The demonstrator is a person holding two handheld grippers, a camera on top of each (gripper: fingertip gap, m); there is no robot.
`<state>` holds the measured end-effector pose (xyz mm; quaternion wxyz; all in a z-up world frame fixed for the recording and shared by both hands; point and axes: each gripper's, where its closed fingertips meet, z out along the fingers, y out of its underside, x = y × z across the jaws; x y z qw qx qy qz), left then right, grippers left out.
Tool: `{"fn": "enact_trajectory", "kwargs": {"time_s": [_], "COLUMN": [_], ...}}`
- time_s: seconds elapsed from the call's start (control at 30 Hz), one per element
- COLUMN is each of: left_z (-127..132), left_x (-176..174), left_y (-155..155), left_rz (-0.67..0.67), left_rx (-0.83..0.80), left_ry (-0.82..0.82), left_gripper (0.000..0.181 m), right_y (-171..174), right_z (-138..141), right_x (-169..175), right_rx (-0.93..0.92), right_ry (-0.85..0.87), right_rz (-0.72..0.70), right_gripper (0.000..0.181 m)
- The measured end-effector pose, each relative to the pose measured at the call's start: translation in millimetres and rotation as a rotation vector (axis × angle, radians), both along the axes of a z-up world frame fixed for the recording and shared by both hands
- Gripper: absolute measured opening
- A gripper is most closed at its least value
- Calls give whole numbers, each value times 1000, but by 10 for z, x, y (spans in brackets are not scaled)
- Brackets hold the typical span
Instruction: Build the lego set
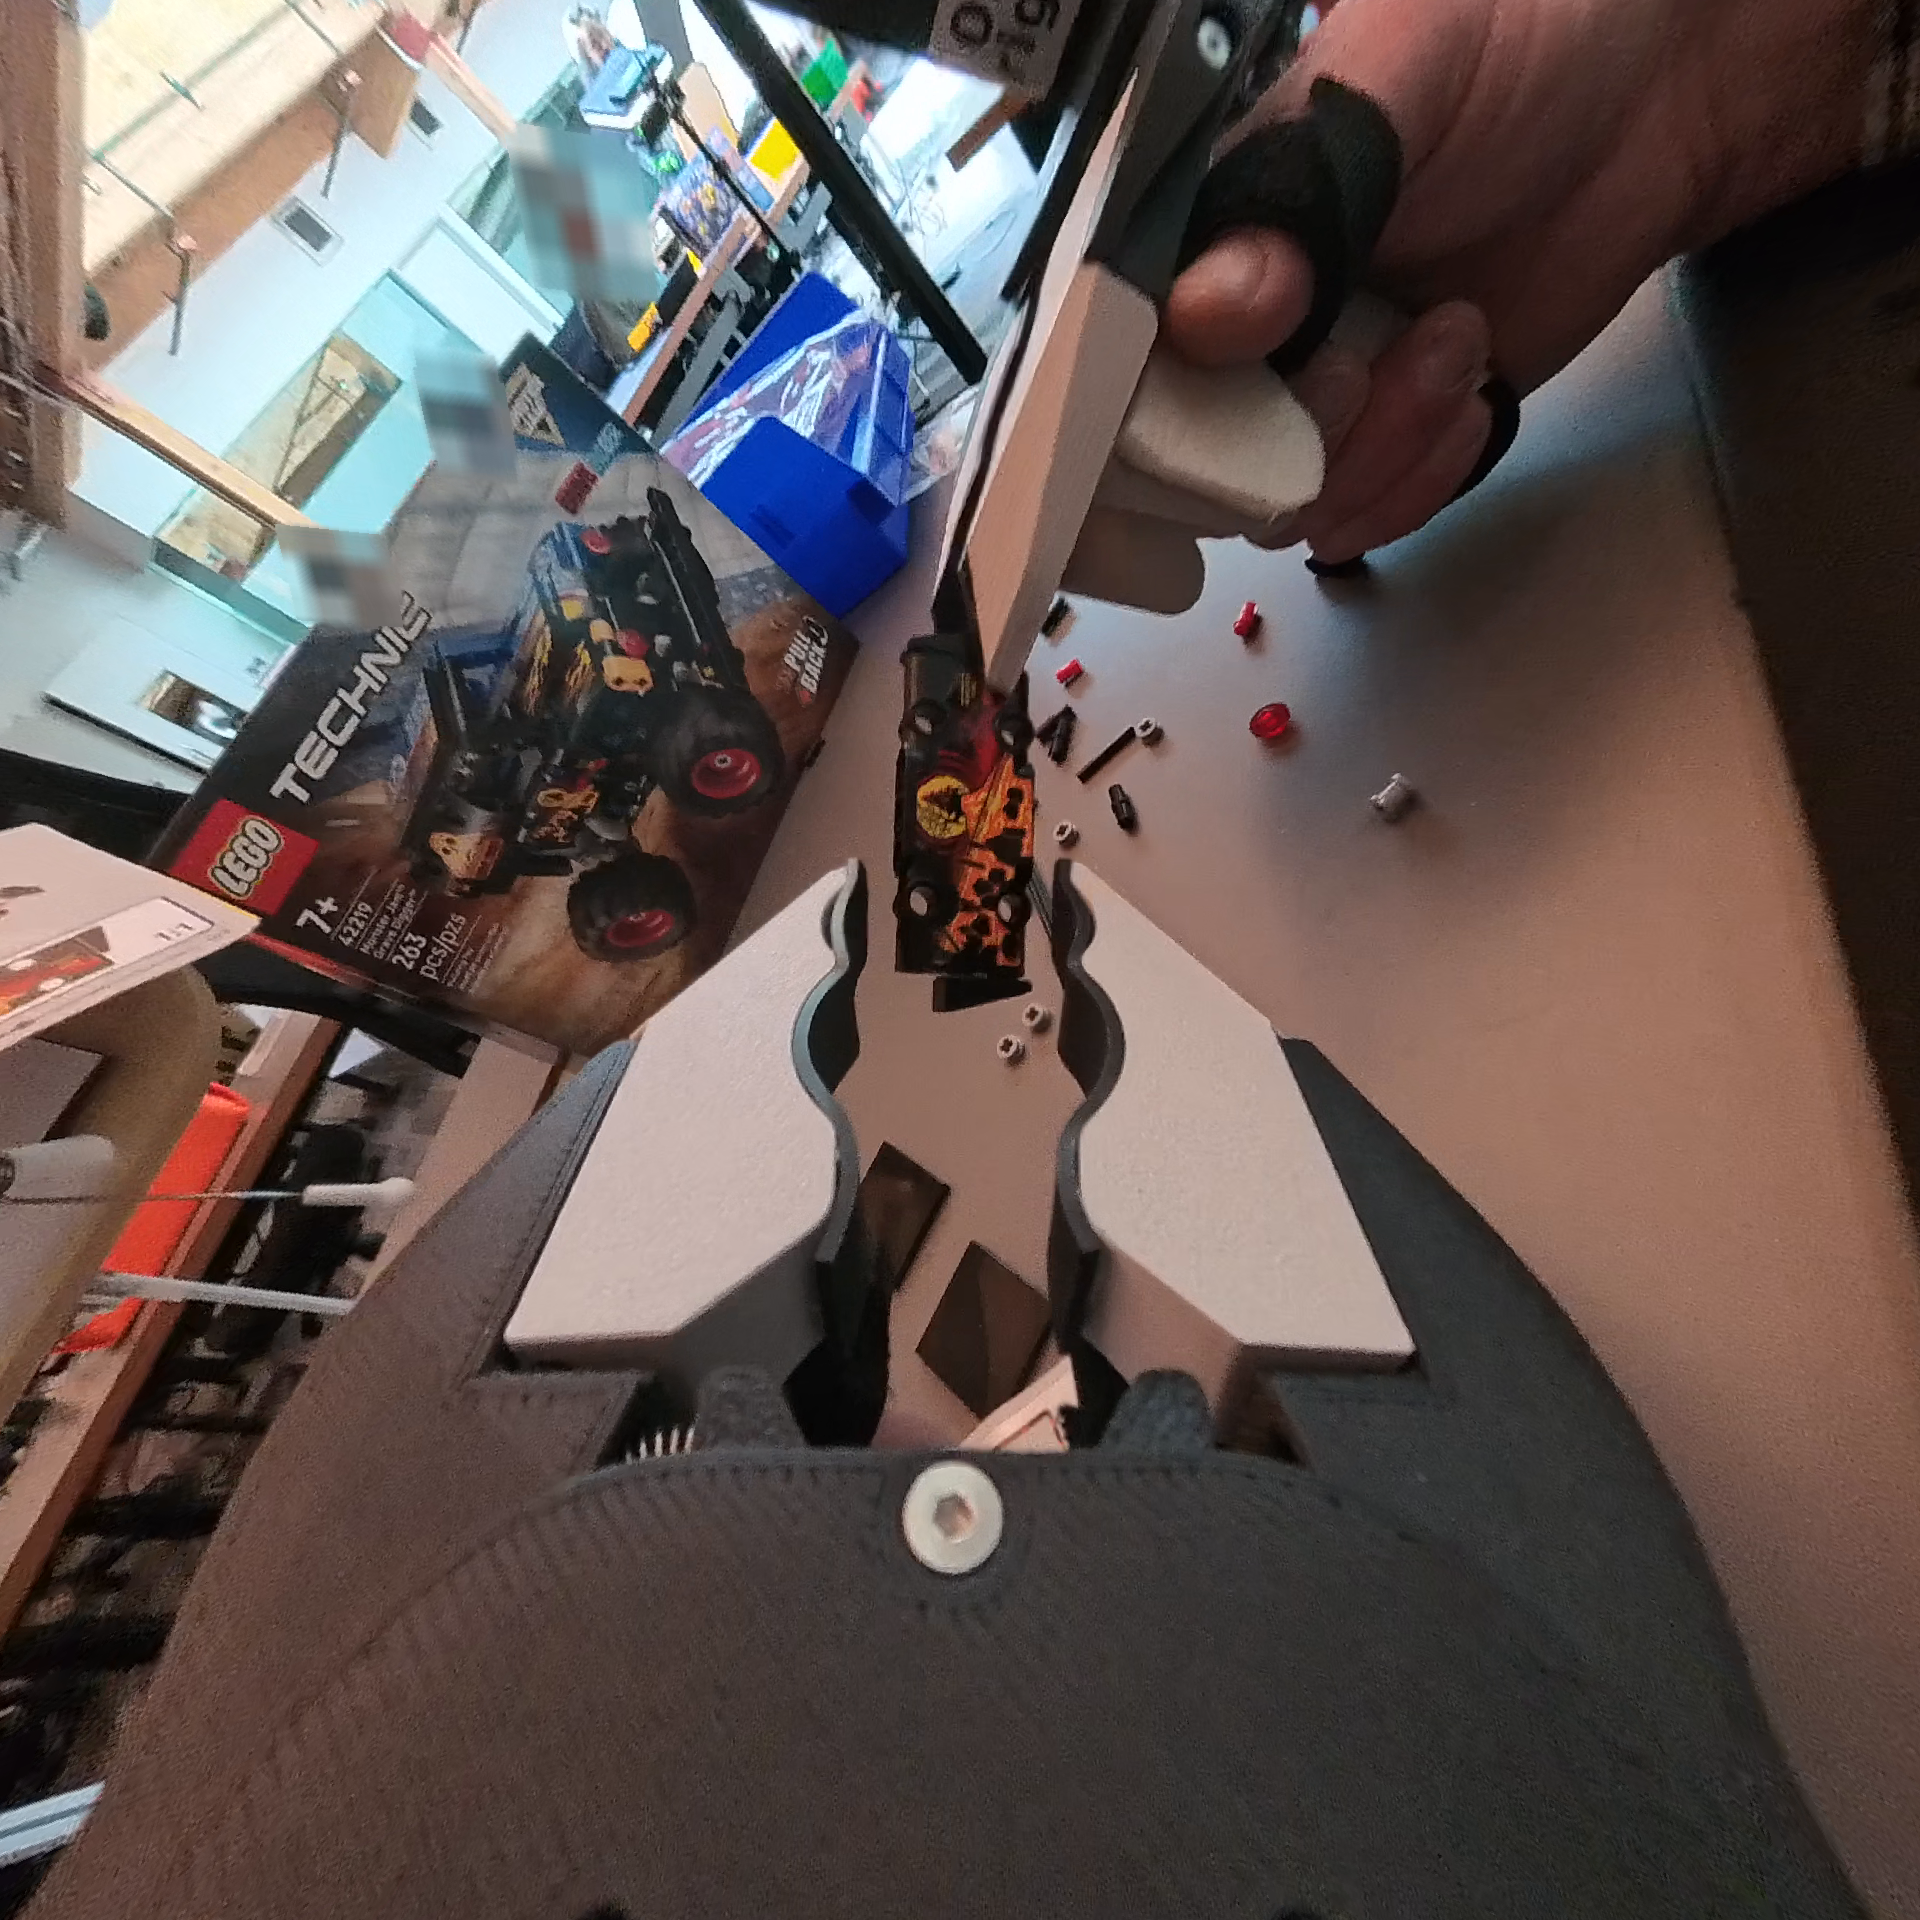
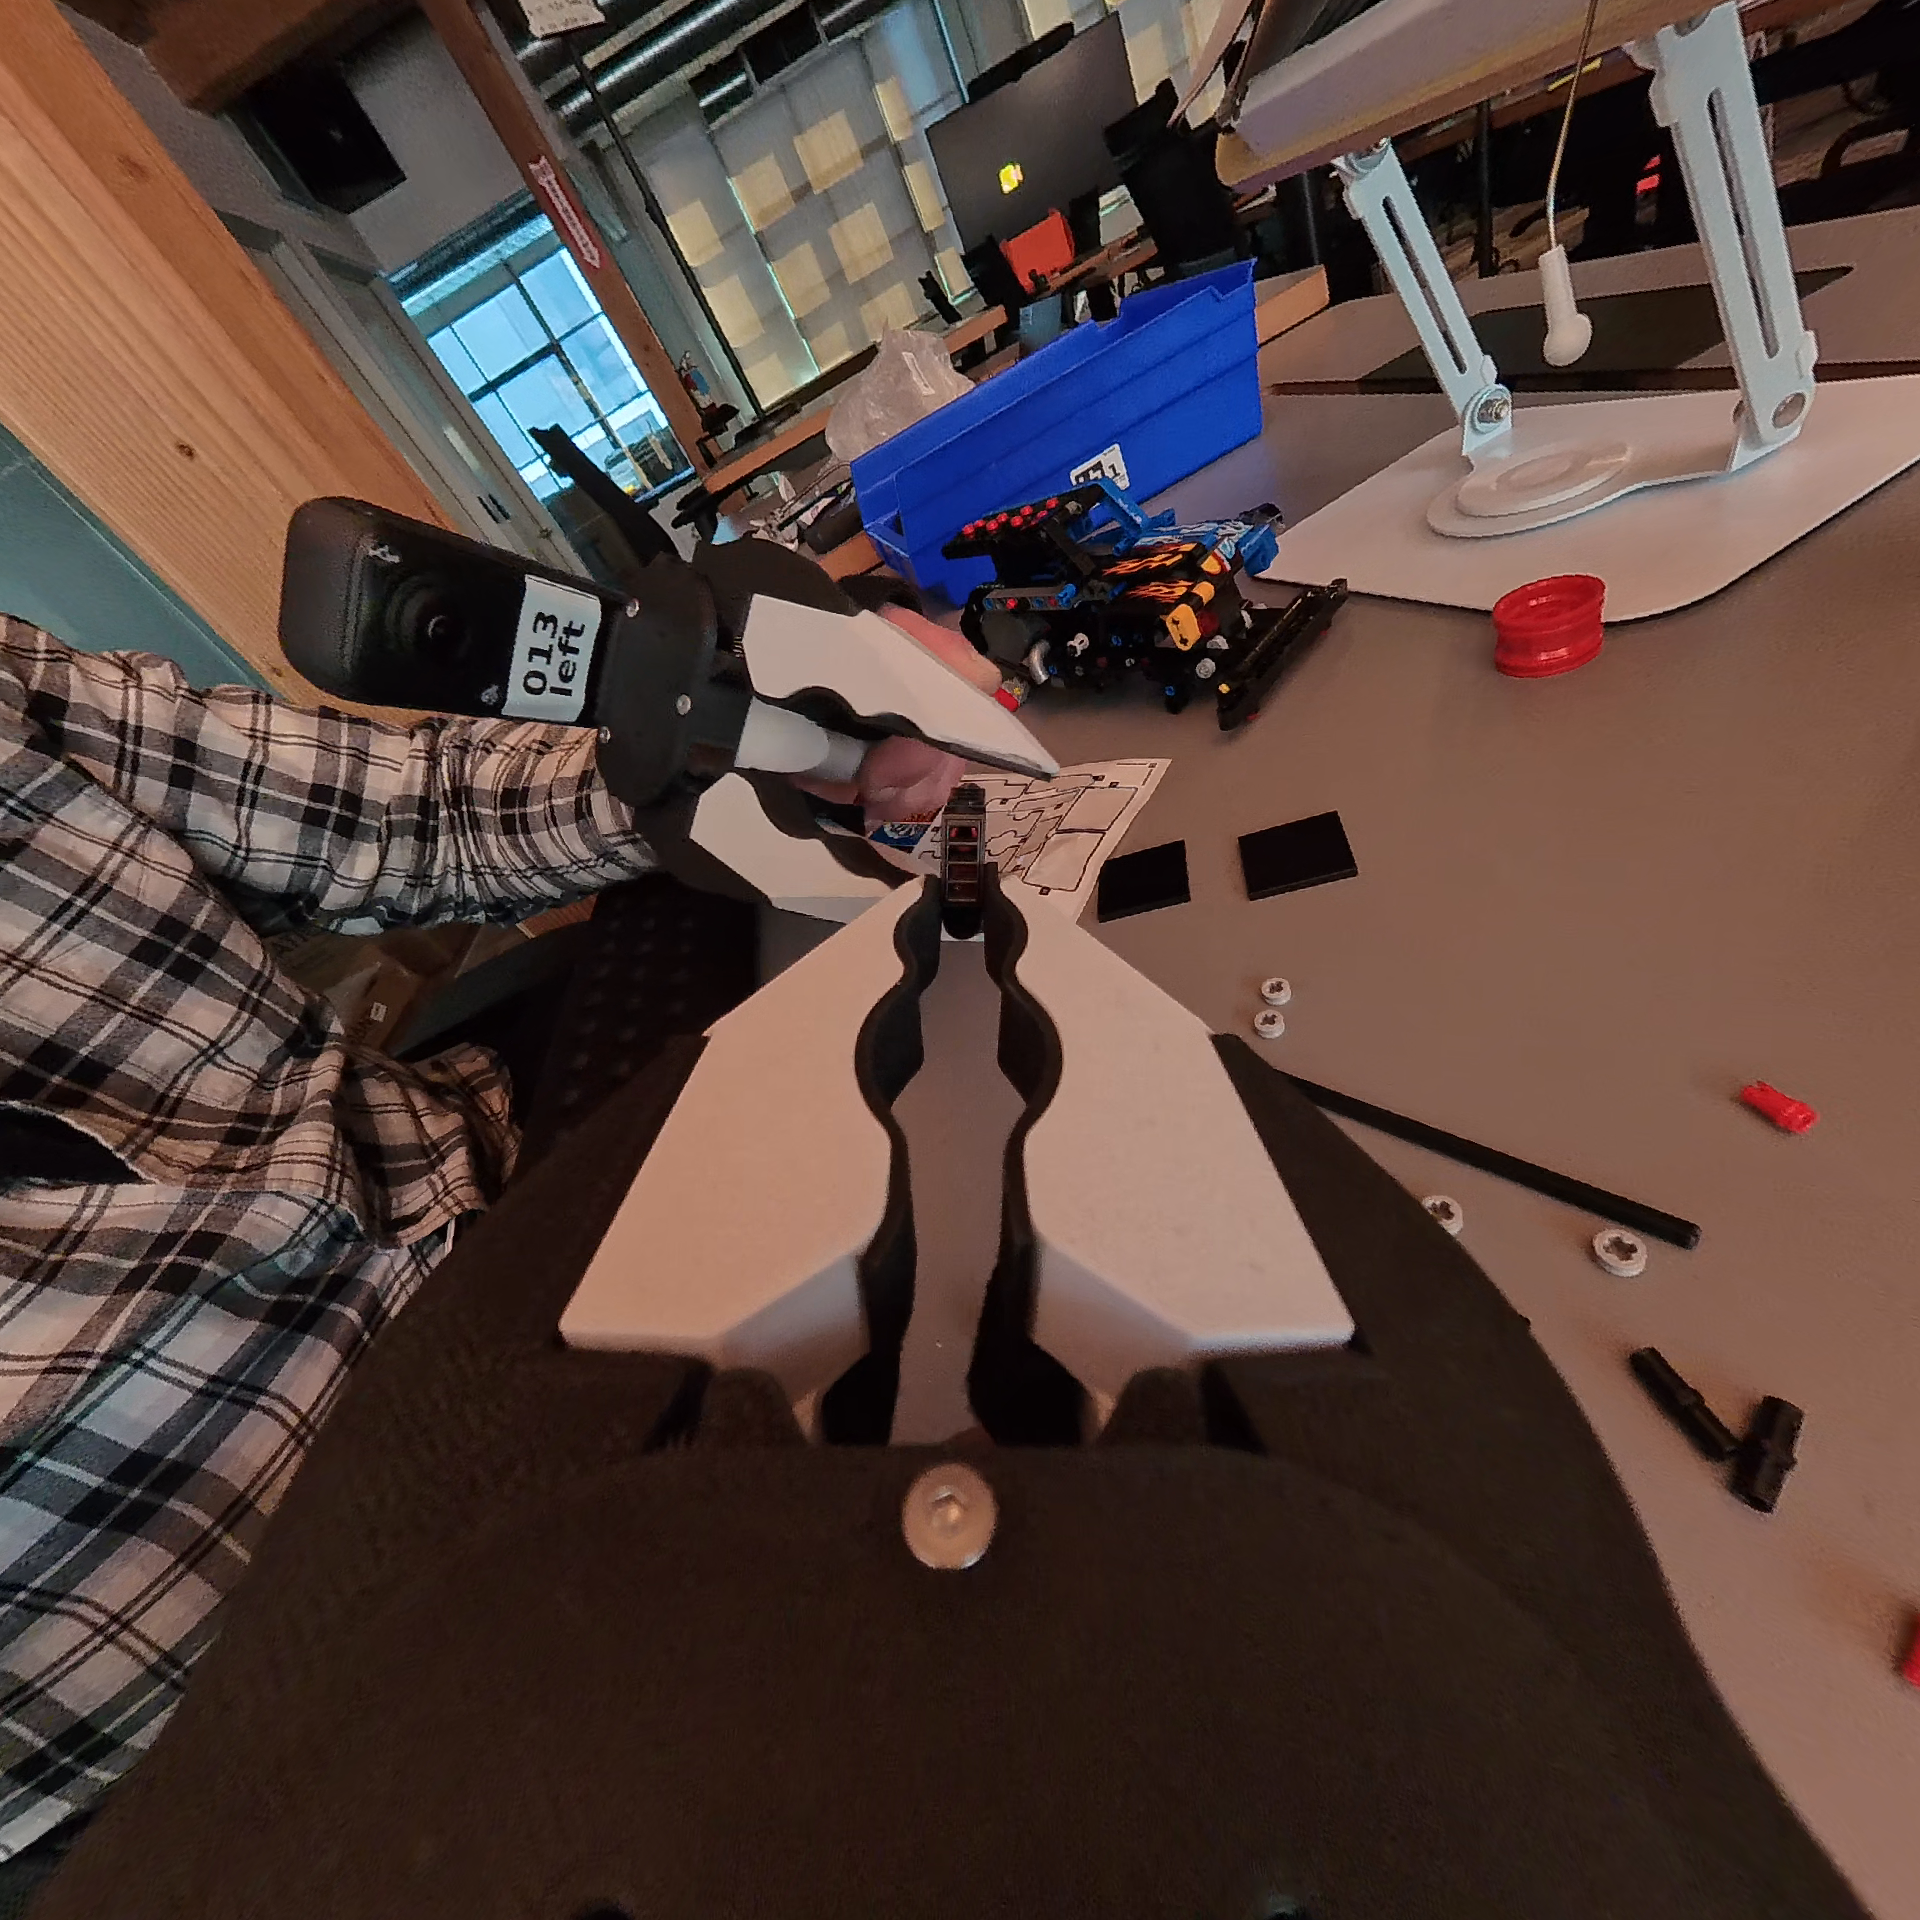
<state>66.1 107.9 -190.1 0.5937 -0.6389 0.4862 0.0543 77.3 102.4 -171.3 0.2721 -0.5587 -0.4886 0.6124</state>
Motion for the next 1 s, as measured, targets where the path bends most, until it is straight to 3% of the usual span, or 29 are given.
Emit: {"fn": "enact_trajectory", "kwargs": {"time_s": [0.4, 0.73, 1.0], "left_z": [-91, -24, 260], "left_x": [-30, -137, -239], "left_y": [-14, -32, -82], "left_rz": [-18, -26, 9], "left_rx": [-126, -167, -98], "left_ry": [-67, -120, -199], "left_gripper": [31, 22, 21], "right_y": [45, 74, 59], "right_z": [27, 31, 359], "right_x": [22, 8, -126], "right_rx": [4, -41, -26], "right_ry": [18, 40, 126], "right_rz": [-19, -13, -23], "right_gripper": [6, 6, 6]}}
